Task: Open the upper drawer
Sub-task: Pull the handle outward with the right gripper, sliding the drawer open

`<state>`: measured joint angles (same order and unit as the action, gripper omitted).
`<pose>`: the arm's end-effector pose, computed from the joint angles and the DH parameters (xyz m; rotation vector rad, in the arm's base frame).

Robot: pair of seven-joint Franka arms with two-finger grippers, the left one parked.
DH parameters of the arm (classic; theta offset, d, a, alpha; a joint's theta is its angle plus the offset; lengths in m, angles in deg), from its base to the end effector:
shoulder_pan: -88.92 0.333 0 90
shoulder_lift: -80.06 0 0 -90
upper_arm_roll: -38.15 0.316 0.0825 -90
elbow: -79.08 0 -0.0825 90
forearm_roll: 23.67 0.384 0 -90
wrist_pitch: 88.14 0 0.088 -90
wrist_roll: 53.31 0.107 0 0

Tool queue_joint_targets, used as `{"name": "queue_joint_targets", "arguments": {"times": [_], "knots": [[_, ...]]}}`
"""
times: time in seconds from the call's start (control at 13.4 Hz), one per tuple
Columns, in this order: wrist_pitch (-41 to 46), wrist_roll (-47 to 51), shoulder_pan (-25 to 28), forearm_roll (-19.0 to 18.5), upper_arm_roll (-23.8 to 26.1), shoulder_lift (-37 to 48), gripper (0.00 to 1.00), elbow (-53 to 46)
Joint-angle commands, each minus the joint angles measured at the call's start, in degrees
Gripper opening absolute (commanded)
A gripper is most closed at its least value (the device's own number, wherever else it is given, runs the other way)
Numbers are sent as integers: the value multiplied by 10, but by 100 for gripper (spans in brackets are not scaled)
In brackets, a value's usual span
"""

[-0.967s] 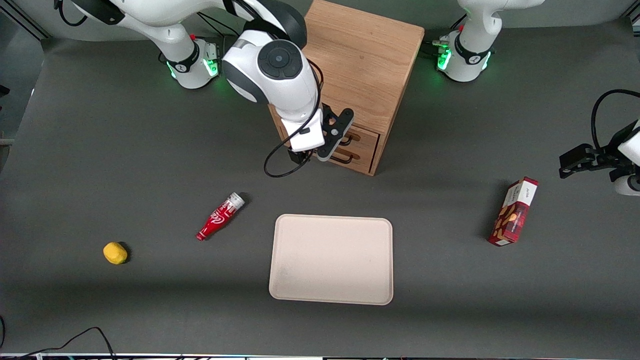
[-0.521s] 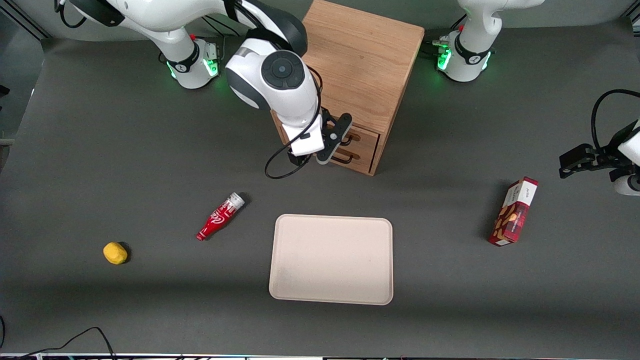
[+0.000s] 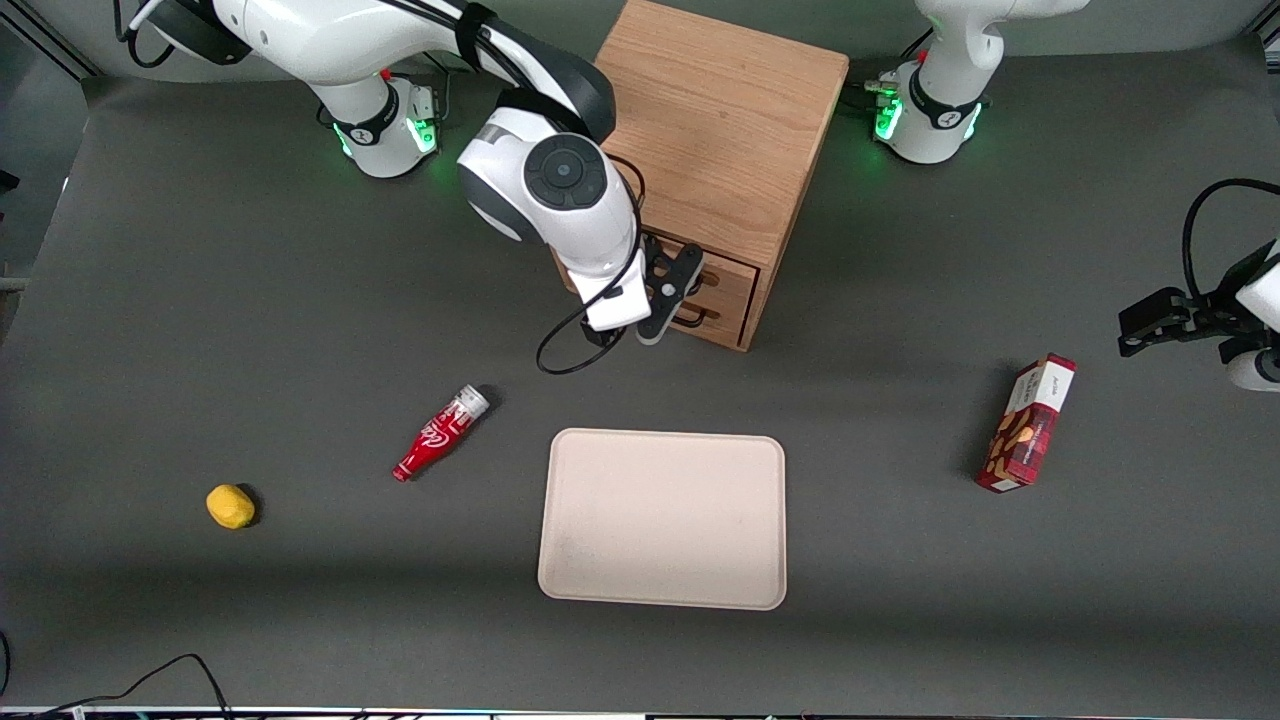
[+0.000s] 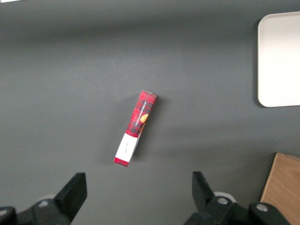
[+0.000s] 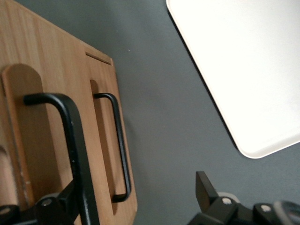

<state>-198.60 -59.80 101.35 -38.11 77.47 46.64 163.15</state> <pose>0.5056 0.4754 0.3988 -2.6412 -1.4772 0.0563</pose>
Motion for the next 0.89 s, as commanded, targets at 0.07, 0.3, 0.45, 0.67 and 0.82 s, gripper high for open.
{"name": "queue_joint_targets", "arguments": {"times": [0.07,0.3,0.45,0.67,0.82], "knots": [[-9,-50,0,-13,-21,-11,100,-18],[-9,-71,6,-12,-42,-15,100,-36],[-9,-86,6,-11,-55,-23,100,-53],[-18,-87,7,-11,-74,-32,100,-73],[-47,-91,7,-12,-87,-37,100,-73]]}}
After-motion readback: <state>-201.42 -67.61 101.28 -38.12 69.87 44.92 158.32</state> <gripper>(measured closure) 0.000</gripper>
